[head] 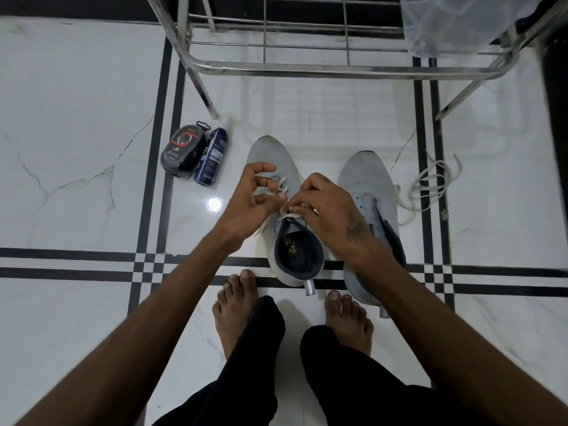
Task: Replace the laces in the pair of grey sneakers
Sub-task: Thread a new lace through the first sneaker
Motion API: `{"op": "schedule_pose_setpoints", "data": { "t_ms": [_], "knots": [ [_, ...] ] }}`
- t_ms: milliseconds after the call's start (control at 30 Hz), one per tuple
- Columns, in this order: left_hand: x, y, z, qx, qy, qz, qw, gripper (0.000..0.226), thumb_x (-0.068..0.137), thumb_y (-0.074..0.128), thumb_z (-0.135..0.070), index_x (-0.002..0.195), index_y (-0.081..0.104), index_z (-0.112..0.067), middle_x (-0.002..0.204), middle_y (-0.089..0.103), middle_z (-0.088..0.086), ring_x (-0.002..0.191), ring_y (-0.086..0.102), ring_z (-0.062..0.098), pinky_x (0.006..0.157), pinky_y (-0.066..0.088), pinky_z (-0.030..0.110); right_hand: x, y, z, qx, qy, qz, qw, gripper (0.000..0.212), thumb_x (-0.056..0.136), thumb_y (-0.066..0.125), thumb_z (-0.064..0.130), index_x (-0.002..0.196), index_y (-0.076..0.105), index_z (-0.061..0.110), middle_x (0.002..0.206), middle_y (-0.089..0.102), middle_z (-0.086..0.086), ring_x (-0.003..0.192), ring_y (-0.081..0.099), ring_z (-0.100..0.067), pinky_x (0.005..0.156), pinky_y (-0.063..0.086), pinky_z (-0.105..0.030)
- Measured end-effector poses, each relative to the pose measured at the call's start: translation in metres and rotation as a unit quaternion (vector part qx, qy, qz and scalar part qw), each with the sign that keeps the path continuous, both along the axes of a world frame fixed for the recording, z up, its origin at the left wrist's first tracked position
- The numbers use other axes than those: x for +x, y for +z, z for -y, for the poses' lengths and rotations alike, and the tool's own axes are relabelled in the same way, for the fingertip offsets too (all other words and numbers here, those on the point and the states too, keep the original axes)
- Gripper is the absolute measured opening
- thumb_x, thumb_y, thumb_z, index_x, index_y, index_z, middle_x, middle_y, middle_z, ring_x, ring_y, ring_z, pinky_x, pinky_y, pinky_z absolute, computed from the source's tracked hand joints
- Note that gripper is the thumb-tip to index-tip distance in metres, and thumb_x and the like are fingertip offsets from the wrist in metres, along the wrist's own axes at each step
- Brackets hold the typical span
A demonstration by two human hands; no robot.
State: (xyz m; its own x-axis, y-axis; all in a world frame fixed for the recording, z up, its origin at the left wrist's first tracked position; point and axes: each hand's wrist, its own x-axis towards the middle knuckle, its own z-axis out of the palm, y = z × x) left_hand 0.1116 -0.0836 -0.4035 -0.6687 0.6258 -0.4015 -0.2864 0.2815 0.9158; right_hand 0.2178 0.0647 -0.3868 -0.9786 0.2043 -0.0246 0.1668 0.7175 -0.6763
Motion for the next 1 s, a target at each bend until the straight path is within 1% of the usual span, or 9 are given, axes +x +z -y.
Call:
{"op": "schedule_pose_setpoints", "data": {
  "t_ms": [67,133,233,300,400,500,667,833,1000],
  "knots": [
    [-0.001,0.003,0.0,-0.005,-0.015,-0.023,1.0,0.033,0.099,0.056,-0.01,0.126,0.051,-0.027,0.112,0.061,0.004,0.101,0.066,0.02,0.092,0.055,0.034,0.001,-0.001,0.009,0.023,-0.037,-0.015,0.999,0.013,0.087,0.069,0.008,0.098,0.065,0.014,0.091,0.048,0.007,0.075,0.048,-0.008,0.064,0.046,-0.025],
    [-0.004,0.005,0.0,-0.008,-0.061,-0.055,0.997,0.037,0.1,0.049,0.0,0.129,0.055,-0.021,0.117,0.065,0.004,0.103,0.066,0.018,0.093,0.054,0.031,0.002,-0.002,0.017,0.02,-0.078,-0.041,0.996,0.018,0.086,0.067,0.005,0.098,0.058,0.015,0.091,0.05,0.006,0.074,0.051,-0.011,0.063,0.048,-0.03],
    [-0.009,0.01,-0.001,-0.028,-0.161,-0.119,0.979,0.038,0.094,0.054,0.008,0.122,0.067,-0.014,0.112,0.072,-0.003,0.1,0.068,0.007,0.088,0.051,0.02,0.003,-0.003,0.025,0.023,-0.115,-0.072,0.99,0.009,0.088,0.067,0.005,0.091,0.06,0.009,0.089,0.054,-0.003,0.071,0.055,-0.017,0.061,0.049,-0.031],
    [-0.013,0.011,-0.001,-0.046,-0.18,-0.151,0.971,0.029,0.091,0.061,0.006,0.11,0.073,-0.013,0.102,0.074,-0.004,0.095,0.07,0.008,0.088,0.052,0.022,0.005,-0.004,0.027,0.016,-0.136,-0.08,0.987,0.006,0.088,0.068,0.007,0.088,0.062,0.007,0.087,0.055,-0.005,0.069,0.055,-0.018,0.06,0.05,-0.033],
    [-0.015,0.01,0.002,-0.068,-0.15,-0.194,0.967,0.017,0.089,0.069,-0.005,0.097,0.077,-0.018,0.09,0.076,-0.008,0.083,0.07,0.007,0.081,0.053,0.022,0.008,-0.003,0.027,-0.016,-0.155,-0.071,0.985,0.008,0.089,0.071,0.012,0.086,0.064,0.009,0.085,0.058,-0.003,0.07,0.057,-0.016,0.063,0.052,-0.038],
    [-0.01,0.01,0.005,-0.083,-0.108,-0.234,0.963,0.012,0.089,0.072,-0.014,0.094,0.078,-0.022,0.085,0.075,-0.012,0.079,0.07,0.003,0.074,0.051,0.016,0.011,-0.001,0.024,-0.051,-0.18,-0.056,0.981,0.011,0.087,0.075,0.019,0.085,0.064,0.019,0.083,0.059,0.007,0.074,0.057,-0.009,0.066,0.051,-0.032],
    [-0.005,0.009,0.015,-0.112,-0.027,-0.253,0.961,0.015,0.083,0.073,-0.009,0.092,0.078,-0.02,0.083,0.074,-0.01,0.073,0.067,0.007,0.071,0.056,0.019,0.025,-0.001,0.017,-0.116,-0.245,-0.01,0.963,0.014,0.082,0.078,0.02,0.082,0.065,0.025,0.078,0.063,0.011,0.073,0.059,-0.005,0.061,0.05,-0.02],
    [-0.009,0.01,0.026,-0.146,-0.012,-0.346,0.927,0.014,0.079,0.074,-0.012,0.089,0.074,-0.021,0.079,0.07,-0.012,0.071,0.064,0.004,0.071,0.056,0.022,0.051,-0.005,0.008,-0.128,-0.262,0.048,0.955,0.012,0.083,0.078,0.013,0.08,0.068,0.019,0.071,0.063,0.003,0.066,0.058,-0.013,0.063,0.056,-0.038],
    [-0.005,0.005,0.029,-0.177,-0.002,-0.352,0.919,0.012,0.082,0.075,-0.016,0.088,0.076,-0.026,0.076,0.068,-0.02,0.072,0.064,-0.005,0.068,0.047,0.007,0.053,-0.005,0.006,-0.127,-0.274,0.068,0.951,0.012,0.082,0.078,0.009,0.075,0.069,0.014,0.068,0.064,0.0,0.064,0.058,-0.014,0.063,0.056,-0.037]
  ]
}}
